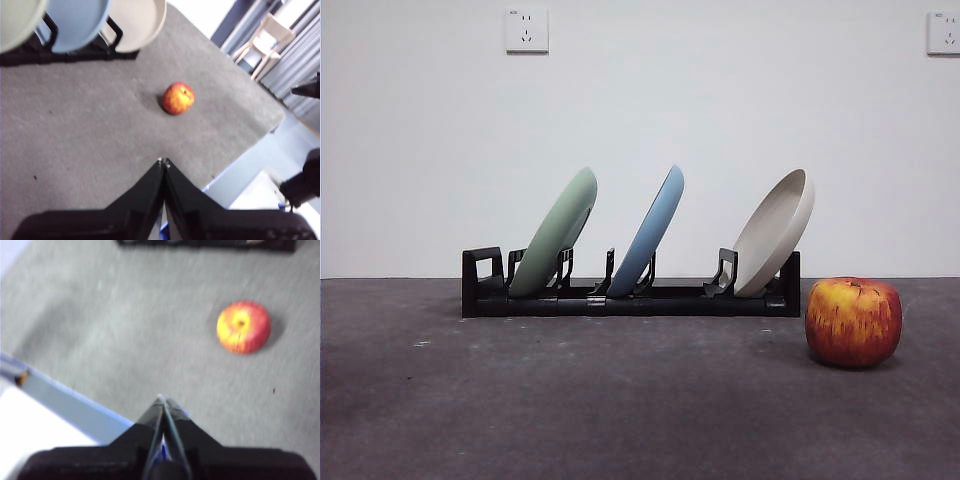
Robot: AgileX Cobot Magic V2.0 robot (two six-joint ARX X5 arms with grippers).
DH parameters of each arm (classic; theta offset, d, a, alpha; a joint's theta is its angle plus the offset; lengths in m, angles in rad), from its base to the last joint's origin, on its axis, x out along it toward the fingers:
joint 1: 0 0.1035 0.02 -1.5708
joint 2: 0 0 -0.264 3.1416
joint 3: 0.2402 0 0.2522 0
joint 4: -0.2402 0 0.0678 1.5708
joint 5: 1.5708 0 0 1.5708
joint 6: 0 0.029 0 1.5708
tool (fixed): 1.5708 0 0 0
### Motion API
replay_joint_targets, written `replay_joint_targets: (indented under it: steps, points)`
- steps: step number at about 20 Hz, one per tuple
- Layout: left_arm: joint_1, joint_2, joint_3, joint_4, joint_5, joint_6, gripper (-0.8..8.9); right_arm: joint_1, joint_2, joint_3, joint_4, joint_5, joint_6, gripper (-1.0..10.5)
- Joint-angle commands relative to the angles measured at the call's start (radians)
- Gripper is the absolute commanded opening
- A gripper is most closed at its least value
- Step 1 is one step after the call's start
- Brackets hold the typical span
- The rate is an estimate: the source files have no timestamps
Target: Take the green plate from the plate rack,put the plate on the table,take the apple from the table,put the apple in the plate
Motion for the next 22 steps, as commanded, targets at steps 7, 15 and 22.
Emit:
replay_joint_targets:
  steps: [7, 15, 22]
  points:
    - [-0.005, 0.008, 0.01, -0.006, -0.047, 0.02, 6.29, 0.003, 0.011, 0.003, -0.011, 0.002, 0.0, 7.3]
    - [-0.013, 0.075, 0.04, 0.086, -0.059, 0.023, 6.29, 0.003, 0.022, 0.003, -0.013, 0.002, 0.003, 7.2]
    - [-0.098, 0.386, 0.216, 0.315, -0.195, 0.023, 6.28, 0.003, 0.022, 0.003, -0.013, 0.001, 0.01, 7.2]
